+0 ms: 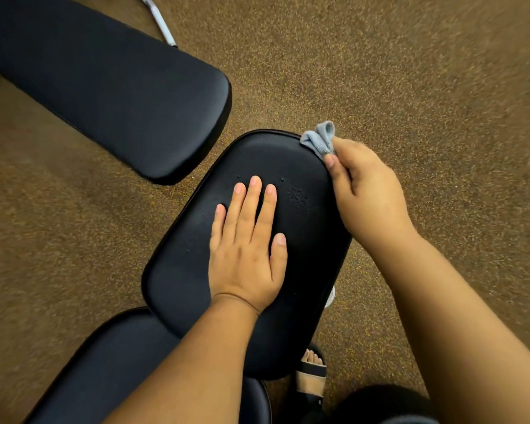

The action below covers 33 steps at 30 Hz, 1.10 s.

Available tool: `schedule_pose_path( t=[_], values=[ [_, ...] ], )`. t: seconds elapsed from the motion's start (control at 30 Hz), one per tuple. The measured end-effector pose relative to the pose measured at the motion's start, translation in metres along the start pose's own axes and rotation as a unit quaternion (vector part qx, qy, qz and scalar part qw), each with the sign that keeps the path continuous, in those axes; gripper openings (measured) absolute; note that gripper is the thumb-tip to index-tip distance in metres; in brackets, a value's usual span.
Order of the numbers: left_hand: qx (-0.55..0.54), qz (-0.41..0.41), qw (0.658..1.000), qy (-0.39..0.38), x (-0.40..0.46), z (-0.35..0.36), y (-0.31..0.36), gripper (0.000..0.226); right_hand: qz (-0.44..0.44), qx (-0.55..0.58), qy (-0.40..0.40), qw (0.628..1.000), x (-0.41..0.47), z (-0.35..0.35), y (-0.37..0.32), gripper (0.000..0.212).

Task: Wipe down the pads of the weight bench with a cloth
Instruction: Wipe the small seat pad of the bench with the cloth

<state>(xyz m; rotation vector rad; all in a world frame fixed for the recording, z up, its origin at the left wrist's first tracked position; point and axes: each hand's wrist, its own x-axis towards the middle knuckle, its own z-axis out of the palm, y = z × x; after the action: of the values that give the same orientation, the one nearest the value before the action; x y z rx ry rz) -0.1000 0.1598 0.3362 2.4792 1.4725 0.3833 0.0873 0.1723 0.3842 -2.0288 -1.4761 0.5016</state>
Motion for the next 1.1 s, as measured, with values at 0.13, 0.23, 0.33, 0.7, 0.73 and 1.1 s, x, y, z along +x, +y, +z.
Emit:
schedule_pose_path(
  t=[0.13,0.23,0.33,0.7,0.73,1.1],
  values=[
    [0.002,0.001,1.0,-0.001,-0.001,0.001,-0.001,0.061,-0.045,-0.104,-0.052,0.992,0.04,0.013,-0.021,0.03],
    [0.004,0.002,1.0,0.001,0.0,0.002,0.0,0.06,-0.065,-0.105,-0.083,0.989,0.051,0.014,-0.027,0.031],
    [0.003,0.001,1.0,0.003,-0.001,0.001,-0.001,0.06,-0.041,-0.051,-0.041,0.997,0.029,0.006,-0.013,0.029],
    [0.0,0.008,1.0,0.015,-0.001,0.003,0.0,0.059,-0.019,-0.168,-0.064,0.984,0.056,0.025,-0.042,0.032],
    [0.001,0.008,1.0,0.017,0.0,0.003,-0.001,0.059,-0.03,-0.169,-0.073,0.983,0.059,0.028,-0.045,0.033],
    [0.008,0.006,1.0,0.009,-0.001,0.001,0.0,0.062,0.269,0.087,0.199,0.938,-0.096,0.066,-0.032,0.044]
  ],
)
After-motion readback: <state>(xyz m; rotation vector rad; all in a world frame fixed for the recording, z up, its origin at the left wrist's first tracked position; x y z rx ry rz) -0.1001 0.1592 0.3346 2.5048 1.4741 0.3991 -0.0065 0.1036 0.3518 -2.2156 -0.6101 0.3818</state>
